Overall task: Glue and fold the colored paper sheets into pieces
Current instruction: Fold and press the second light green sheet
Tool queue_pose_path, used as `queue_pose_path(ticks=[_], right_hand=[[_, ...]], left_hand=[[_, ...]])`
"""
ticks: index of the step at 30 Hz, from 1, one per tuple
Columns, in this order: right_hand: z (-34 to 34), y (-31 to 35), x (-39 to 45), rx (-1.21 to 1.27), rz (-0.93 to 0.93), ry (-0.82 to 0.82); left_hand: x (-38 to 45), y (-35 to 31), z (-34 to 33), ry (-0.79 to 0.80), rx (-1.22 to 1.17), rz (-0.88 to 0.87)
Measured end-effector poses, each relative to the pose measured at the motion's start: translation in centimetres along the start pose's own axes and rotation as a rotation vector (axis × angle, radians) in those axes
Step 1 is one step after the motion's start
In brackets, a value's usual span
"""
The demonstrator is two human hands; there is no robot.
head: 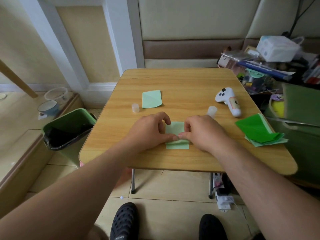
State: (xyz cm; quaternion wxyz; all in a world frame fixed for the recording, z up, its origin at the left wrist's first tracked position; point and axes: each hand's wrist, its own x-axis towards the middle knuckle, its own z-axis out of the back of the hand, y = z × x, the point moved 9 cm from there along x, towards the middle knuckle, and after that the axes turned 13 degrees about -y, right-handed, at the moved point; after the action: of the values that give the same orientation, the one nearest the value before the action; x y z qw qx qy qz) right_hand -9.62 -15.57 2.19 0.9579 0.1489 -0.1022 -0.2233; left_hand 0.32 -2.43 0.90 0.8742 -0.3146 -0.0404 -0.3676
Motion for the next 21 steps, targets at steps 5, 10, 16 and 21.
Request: queue_pose_path(ticks=[5,10,16,21], right_hand=[[0.2,0.1,-0.4,-0.027,0.004,0.025],[0.3,-0.2,-0.9,-0.03,0.019,0.042],[0.3,-0.5,-1.3,-0.001,0.024,0.07],[0.1,-1.3,-1.6,0.061,-0.007,0.118]], left_hand=[[-0.3,-0.4,0.0,0.027,0.021,-0.033],[-0.7,-0.6,-0.3,0.067,0.064,-0.082],[-1.1,-0.5,-0.9,0.135,0.15,-0.099],[-0.9,0.3,-0.4,0.164,-0.094,-0.029]])
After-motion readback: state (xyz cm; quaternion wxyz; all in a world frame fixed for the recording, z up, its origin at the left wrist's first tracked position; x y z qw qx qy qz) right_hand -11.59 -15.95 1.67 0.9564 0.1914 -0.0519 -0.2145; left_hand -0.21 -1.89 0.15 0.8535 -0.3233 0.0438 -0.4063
